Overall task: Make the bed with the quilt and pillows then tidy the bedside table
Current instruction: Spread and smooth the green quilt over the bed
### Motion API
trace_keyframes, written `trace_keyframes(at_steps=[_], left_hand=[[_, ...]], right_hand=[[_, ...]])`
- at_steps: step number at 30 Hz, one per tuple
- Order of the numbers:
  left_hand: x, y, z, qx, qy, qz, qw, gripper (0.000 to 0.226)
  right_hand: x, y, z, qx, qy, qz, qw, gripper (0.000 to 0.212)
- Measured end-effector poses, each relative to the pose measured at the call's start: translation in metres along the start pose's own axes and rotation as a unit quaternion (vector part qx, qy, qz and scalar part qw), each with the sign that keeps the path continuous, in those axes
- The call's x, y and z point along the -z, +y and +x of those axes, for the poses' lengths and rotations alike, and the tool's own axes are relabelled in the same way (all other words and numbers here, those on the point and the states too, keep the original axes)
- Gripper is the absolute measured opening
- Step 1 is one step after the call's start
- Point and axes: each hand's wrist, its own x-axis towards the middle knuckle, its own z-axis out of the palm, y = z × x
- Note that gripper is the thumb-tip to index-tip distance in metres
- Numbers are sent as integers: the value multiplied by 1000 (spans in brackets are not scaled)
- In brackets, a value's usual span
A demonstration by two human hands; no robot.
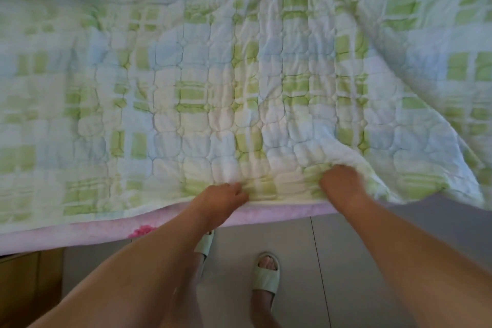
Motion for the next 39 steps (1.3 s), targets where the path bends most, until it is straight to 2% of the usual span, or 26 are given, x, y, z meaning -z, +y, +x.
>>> trace_keyframes(at_steps=[2,4,6,8,10,12,13,17,21,24,26,27,29,32,34,36,39], left_hand=[[-7,9,1,-15,-47,-37,998,37],[-19,14,2,10,-68,-72,995,32],[-21,14,1,31,-35,-136,990,28],[-18,7,-5,67,15,-228,971,35],[-20,-8,-20,108,102,-275,950,40],[-20,-26,-44,118,162,-216,956,47],[-21,-38,-60,121,166,-178,962,53],[-25,-79,-122,167,125,-47,977,73],[-35,-112,-164,252,103,-13,962,81],[-56,-144,-194,295,60,-2,954,76],[-69,-164,-209,282,82,-11,956,69],[-75,-177,-218,256,104,-18,961,64],[-80,-194,-227,190,131,8,973,46],[-74,-210,-232,159,64,19,985,32],[-71,-213,-237,171,-64,5,983,24],[-72,-214,-245,191,-182,-43,964,26],[-65,-213,-244,167,-207,-92,959,18]], right_hand=[[-1,12,-2,-20,-28,-18,999,28],[-3,10,-4,-12,-27,-39,999,27],[0,3,-6,-8,-39,-58,998,27],[14,-5,-7,-28,-37,-31,998,26],[34,-23,-8,-6,17,-25,1000,27],[54,-50,-9,44,56,-22,997,29],[66,-68,-9,71,66,-11,995,29],[115,-146,-1,141,101,45,984,34],[149,-217,6,229,185,130,947,31],[163,-264,8,350,264,141,888,41],[165,-290,5,408,279,134,859,46],[165,-306,7,425,277,122,853,48],[162,-323,11,419,254,81,868,57],[161,-338,21,352,214,53,910,66],[166,-346,23,315,178,55,930,71],[173,-357,24,304,121,71,942,65],[174,-369,29,310,46,80,946,46]])
